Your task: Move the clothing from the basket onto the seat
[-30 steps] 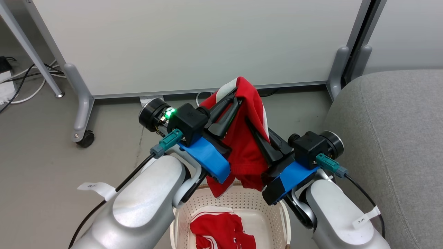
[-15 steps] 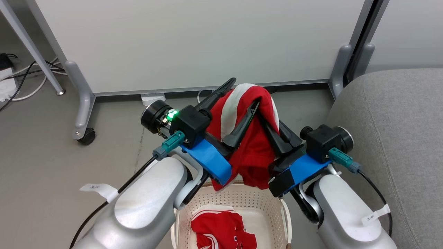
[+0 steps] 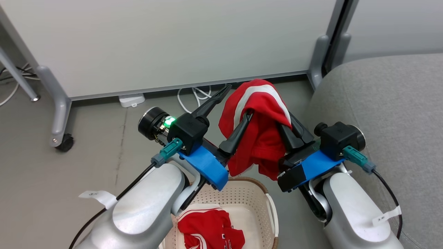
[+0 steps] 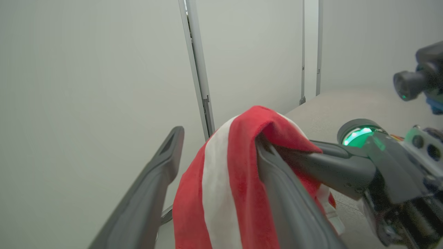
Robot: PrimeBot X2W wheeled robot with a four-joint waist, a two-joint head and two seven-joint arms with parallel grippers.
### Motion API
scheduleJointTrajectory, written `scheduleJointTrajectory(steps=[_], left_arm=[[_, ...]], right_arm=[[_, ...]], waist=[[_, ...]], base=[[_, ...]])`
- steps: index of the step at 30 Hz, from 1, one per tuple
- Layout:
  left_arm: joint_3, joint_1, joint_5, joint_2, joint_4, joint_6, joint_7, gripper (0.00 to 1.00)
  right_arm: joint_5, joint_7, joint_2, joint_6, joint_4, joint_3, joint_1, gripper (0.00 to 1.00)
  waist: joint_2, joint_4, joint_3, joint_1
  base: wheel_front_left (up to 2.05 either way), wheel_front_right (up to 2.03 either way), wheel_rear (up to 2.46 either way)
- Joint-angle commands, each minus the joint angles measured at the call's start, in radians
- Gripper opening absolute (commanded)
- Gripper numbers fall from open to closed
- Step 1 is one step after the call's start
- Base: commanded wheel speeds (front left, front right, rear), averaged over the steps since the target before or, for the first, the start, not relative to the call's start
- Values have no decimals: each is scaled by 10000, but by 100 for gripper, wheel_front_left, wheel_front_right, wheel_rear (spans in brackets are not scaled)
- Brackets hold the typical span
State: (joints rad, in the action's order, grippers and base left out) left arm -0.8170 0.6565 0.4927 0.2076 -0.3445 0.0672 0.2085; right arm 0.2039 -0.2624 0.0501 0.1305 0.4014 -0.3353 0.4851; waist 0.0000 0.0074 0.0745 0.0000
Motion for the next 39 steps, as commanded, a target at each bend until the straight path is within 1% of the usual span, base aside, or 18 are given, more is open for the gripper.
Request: scheduleJointTrajectory(steps=[1,24,39], left_arm=[[3,-105,14,34,29,-36,53,100],[-328,-85,-165,246,175,-145,154,100],[-672,123,-268,77,92,-77,232,100]], right_arm=[[-63,-38,7,5,-75,74,-110,0],[-938,-38,5,5,-1128,1757,-663,0],[-1150,-38,3,5,-1689,2700,-1222,0]], waist=[[0,-231,62,0],[0,-2011,610,0],[0,-3354,1008,0]], base=[[0,0,0],[0,0,0],[0,0,0]])
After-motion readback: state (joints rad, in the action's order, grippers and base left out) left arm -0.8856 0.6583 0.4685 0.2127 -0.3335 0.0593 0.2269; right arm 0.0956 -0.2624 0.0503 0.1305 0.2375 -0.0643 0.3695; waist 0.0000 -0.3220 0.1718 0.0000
